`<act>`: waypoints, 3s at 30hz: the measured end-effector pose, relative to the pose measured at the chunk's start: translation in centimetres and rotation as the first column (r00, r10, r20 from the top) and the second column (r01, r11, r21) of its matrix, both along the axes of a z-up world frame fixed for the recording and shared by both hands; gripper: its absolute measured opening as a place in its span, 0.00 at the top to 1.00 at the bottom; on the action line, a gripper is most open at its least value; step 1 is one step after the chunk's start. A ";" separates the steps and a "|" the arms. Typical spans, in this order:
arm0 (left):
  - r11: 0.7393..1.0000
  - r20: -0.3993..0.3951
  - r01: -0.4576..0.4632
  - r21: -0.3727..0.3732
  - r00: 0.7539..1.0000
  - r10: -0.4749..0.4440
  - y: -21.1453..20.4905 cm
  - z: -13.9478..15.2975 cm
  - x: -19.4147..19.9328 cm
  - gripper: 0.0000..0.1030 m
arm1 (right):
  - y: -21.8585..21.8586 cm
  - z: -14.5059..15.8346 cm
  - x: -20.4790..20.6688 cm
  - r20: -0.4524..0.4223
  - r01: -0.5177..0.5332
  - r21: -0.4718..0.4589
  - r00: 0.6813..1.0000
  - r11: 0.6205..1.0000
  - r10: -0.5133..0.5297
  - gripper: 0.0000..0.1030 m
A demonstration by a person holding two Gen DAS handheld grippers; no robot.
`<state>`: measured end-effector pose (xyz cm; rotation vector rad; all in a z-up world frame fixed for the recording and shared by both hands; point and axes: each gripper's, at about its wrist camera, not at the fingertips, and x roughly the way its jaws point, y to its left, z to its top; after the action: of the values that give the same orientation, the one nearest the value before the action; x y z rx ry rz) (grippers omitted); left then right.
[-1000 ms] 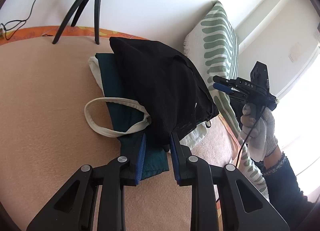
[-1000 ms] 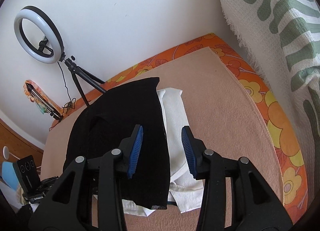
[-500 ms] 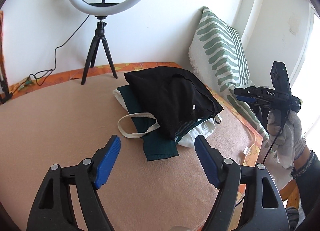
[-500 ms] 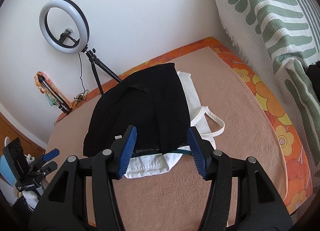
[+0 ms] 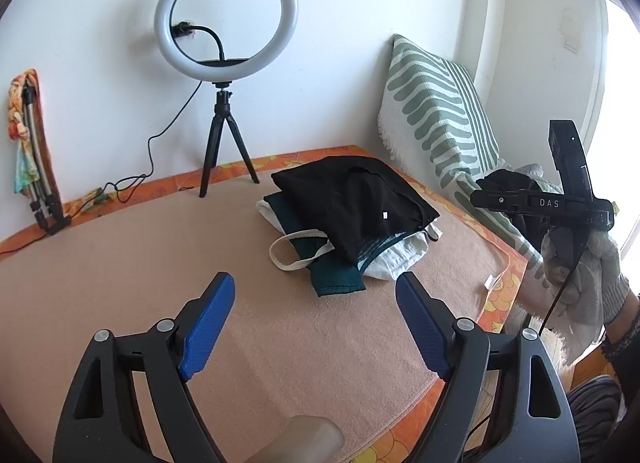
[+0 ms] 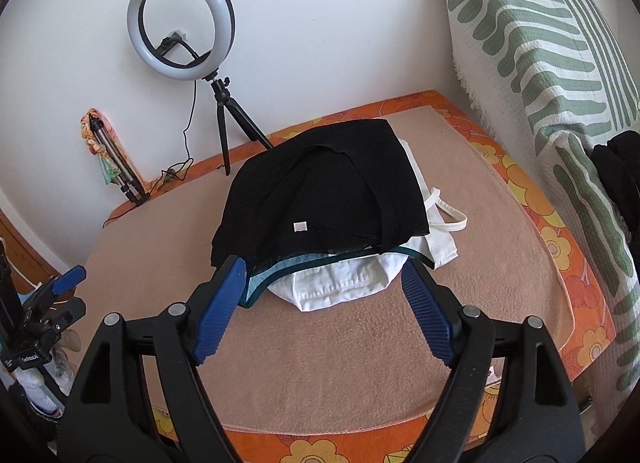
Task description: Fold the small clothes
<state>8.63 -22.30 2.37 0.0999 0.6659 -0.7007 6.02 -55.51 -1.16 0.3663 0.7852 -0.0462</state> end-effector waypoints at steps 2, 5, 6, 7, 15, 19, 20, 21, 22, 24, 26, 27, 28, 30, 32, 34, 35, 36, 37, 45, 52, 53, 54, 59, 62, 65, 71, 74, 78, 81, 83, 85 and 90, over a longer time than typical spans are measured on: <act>1.000 0.015 -0.012 0.016 1.000 0.012 0.5 0.2 -0.6 0.19 | 1.2 0.4 -0.5 0.007 0.006 -0.034 1.000 0.999 -0.006 0.15; 0.999 0.044 -0.025 0.044 0.999 0.023 1.0 0.4 -1.5 0.18 | 3.0 1.0 -1.1 0.019 0.015 -0.092 1.000 0.996 -0.013 0.13; 0.998 0.054 -0.029 0.055 0.998 0.026 1.2 0.5 -1.8 0.17 | 3.6 1.2 -1.3 0.023 0.017 -0.103 1.000 0.995 -0.014 0.13; 0.997 0.063 -0.038 0.070 0.997 0.034 1.3 0.6 -2.1 0.16 | 4.2 1.3 -1.5 0.028 0.017 -0.111 1.000 0.994 -0.014 0.11; 0.991 0.129 -0.088 0.096 0.989 0.076 2.6 0.8 -3.6 0.02 | 8.4 2.2 -3.4 0.088 0.042 -0.200 0.996 0.979 -0.024 0.03; 0.990 0.140 -0.095 0.106 0.987 0.079 2.9 0.2 -3.9 0.02 | 9.8 2.1 -4.2 0.136 0.102 -0.200 0.988 0.974 -0.075 0.00; 0.990 0.136 -0.094 0.107 0.987 0.079 3.0 0.0 -3.9 0.02 | 10.2 2.0 -4.4 0.144 0.116 -0.200 0.986 0.973 -0.088 0.00; 0.990 0.131 -0.092 0.109 0.988 0.077 3.0 -0.3 -4.0 0.02 | 10.4 1.8 -4.4 0.151 0.130 -0.199 0.983 0.971 -0.100 0.00; 0.990 0.126 -0.087 0.110 0.989 0.073 3.1 -0.6 -4.0 0.02 | 10.7 1.6 -4.5 0.155 0.143 -0.196 0.981 0.970 -0.113 0.00; 0.990 0.120 -0.084 0.114 0.990 0.070 3.2 -1.2 -4.0 0.02 | 11.0 1.1 -4.6 0.159 0.176 -0.183 0.976 0.967 -0.148 0.00; 0.989 0.115 -0.086 0.116 0.991 0.073 3.3 -1.6 -3.8 0.02 | 11.2 0.6 -4.9 0.171 0.220 -0.168 0.966 0.961 -0.191 0.00; 0.989 0.113 -0.089 0.116 0.991 0.076 3.4 -1.8 -3.7 0.02 | 11.3 0.4 -5.0 0.180 0.242 -0.164 0.961 0.956 -0.212 0.00; 0.989 0.113 -0.093 0.117 0.990 0.080 3.5 -2.0 -3.7 0.02 | 11.4 0.2 -5.2 0.187 0.258 -0.162 0.956 0.953 -0.227 0.00; 0.987 0.109 -0.101 0.122 0.990 0.088 3.6 -2.4 -3.5 0.02 | 11.6 -0.2 -5.2 0.183 0.268 -0.157 0.954 0.950 -0.239 0.00; 0.986 0.100 -0.104 0.130 0.991 0.091 3.7 -2.8 -3.3 0.02 | 11.8 -0.5 -5.2 0.181 0.270 -0.159 0.954 0.950 -0.240 0.00; 0.985 0.099 -0.109 0.136 0.990 0.096 3.8 -3.3 -3.1 0.02 | 12.1 -0.7 -5.0 0.187 0.274 -0.178 0.952 0.945 -0.241 0.00; 0.984 0.099 -0.111 0.141 0.990 0.098 3.8 -3.5 -3.0 0.02 | 12.2 -0.8 -4.9 0.191 0.273 -0.189 0.952 0.943 -0.238 0.00; 0.983 0.100 -0.114 0.146 0.990 0.100 3.7 -3.7 -3.0 0.02 | 12.4 -0.8 -4.8 0.194 0.267 -0.198 0.954 0.943 -0.230 0.00; 0.981 0.102 -0.117 0.153 0.990 0.102 3.7 -3.9 -2.9 0.02 | 12.6 -0.8 -4.7 0.197 0.262 -0.208 0.955 0.943 -0.222 0.00; 0.977 0.097 -0.128 0.168 0.989 0.113 3.6 -4.5 -2.5 0.02 | 14.2 -1.0 -4.1 0.205 0.223 -0.247 0.963 0.943 -0.175 0.00; 0.978 0.095 -0.130 0.165 0.989 0.116 3.7 -4.4 -2.4 0.02 | 14.4 -1.2 -3.8 0.200 0.220 -0.238 0.964 0.946 -0.174 0.00; 0.978 0.093 -0.131 0.164 0.989 0.117 3.8 -4.3 -2.3 0.02 | 14.4 -1.2 -3.9 0.202 0.223 -0.238 0.963 0.945 -0.177 0.00; 0.978 0.092 -0.133 0.162 0.989 0.119 3.8 -4.3 -2.3 0.02 | 14.4 -1.2 -3.8 0.203 0.226 -0.237 0.963 0.945 -0.179 0.00; 0.978 0.086 -0.134 0.158 0.989 0.121 4.1 -4.2 -2.3 0.02 | 14.4 -1.2 -3.8 0.202 0.226 -0.235 0.963 0.945 -0.180 0.00; 0.978 0.086 -0.133 0.158 0.989 0.121 4.1 -4.2 -2.3 0.02 | 14.4 -1.2 -3.8 0.203 0.226 -0.237 0.963 0.945 -0.179 0.00; 0.978 0.090 -0.135 0.159 0.988 0.122 4.1 -4.2 -2.3 0.02 | 14.5 -1.2 -3.8 0.207 0.226 -0.236 0.962 0.945 -0.178 0.00; 0.978 0.087 -0.135 0.156 0.989 0.123 4.1 -4.2 -2.4 0.02 | 14.5 -1.2 -3.8 0.206 0.223 -0.237 0.963 0.946 -0.175 0.00; 0.978 0.090 -0.136 0.155 0.988 0.124 4.2 -4.1 -2.5 0.02 | 14.5 -1.2 -3.8 0.206 0.224 -0.236 0.963 0.946 -0.176 0.00; 0.979 0.083 -0.136 0.154 0.989 0.124 4.2 -4.2 -2.4 0.02 | 14.5 -1.2 -3.7 0.204 0.224 -0.233 0.963 0.947 -0.177 0.00; 0.978 0.087 -0.135 0.156 0.989 0.122 4.1 -4.2 -2.5 0.02 | 14.7 -1.1 -3.6 0.209 0.223 -0.239 0.962 0.945 -0.175 0.00; 0.979 0.086 -0.134 0.156 0.989 0.122 4.1 -4.2 -2.5 0.02 | 14.8 -1.0 -3.5 0.210 0.224 -0.239 0.962 0.945 -0.175 0.00; 0.979 0.087 -0.135 0.156 0.989 0.122 4.1 -4.2 -2.5 0.02 | 14.7 -1.0 -3.5 0.209 0.223 -0.238 0.962 0.945 -0.175 0.00; 0.978 0.088 -0.135 0.158 0.989 0.122 4.2 -4.2 -2.5 0.02 | 14.9 -0.9 -3.5 0.211 0.226 -0.238 0.961 0.945 -0.176 0.00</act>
<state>6.16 -18.14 -1.87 0.2318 0.6485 -0.5144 2.53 -40.64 -2.10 0.1961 0.5441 -0.3015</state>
